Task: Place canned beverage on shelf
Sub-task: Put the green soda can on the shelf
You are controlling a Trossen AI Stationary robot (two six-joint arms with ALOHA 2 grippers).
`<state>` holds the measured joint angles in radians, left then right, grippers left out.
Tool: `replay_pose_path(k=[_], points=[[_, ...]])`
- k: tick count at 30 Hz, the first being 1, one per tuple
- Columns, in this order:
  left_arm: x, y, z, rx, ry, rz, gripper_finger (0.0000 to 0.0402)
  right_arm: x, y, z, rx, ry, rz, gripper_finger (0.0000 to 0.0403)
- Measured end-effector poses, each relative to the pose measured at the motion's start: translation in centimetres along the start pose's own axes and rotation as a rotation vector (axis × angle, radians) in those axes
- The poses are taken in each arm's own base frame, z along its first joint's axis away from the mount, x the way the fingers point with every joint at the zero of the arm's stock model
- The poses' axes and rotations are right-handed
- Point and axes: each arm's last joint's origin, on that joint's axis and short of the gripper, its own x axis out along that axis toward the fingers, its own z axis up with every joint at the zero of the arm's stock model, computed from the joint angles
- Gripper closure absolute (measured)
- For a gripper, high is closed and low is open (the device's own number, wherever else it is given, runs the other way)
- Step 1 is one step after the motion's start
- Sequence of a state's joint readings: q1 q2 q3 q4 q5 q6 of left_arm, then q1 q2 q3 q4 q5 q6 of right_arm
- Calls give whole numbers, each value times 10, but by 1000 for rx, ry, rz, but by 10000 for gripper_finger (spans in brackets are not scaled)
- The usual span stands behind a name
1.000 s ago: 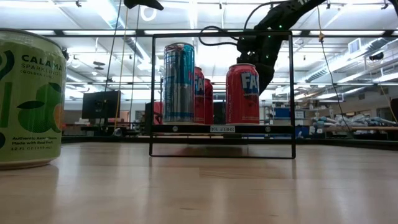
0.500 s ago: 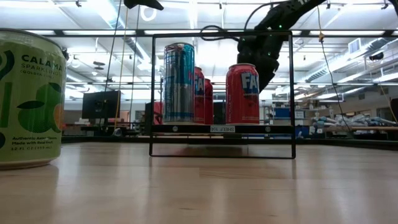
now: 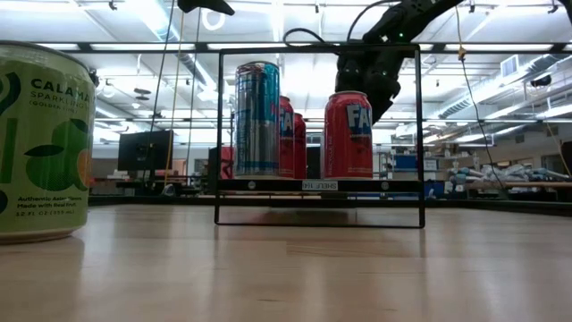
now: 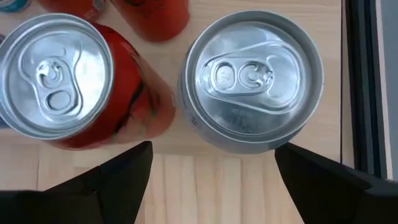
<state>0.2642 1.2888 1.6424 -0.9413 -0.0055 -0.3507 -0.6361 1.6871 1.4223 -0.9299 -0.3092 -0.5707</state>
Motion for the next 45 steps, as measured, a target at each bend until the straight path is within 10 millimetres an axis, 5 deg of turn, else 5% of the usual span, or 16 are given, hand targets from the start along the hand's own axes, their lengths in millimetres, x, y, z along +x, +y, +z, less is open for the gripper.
replay_pose_path(k=[10,20,27,35,45], points=[[-1,-4,-9,-50,110,-71,6,-1,-3,-7,47,112,-97,54],[8,-57,-52,6,404,-151,6,-20,-2,-13,205,168,-283,54],[28,-88,-83,60,606,-109,6,-45,-1,-14,276,124,-433,54],[35,-126,-115,199,634,-69,6,-82,9,-15,301,-17,-516,54],[46,-141,-167,344,691,-58,6,-110,21,-14,322,-177,-551,54]])
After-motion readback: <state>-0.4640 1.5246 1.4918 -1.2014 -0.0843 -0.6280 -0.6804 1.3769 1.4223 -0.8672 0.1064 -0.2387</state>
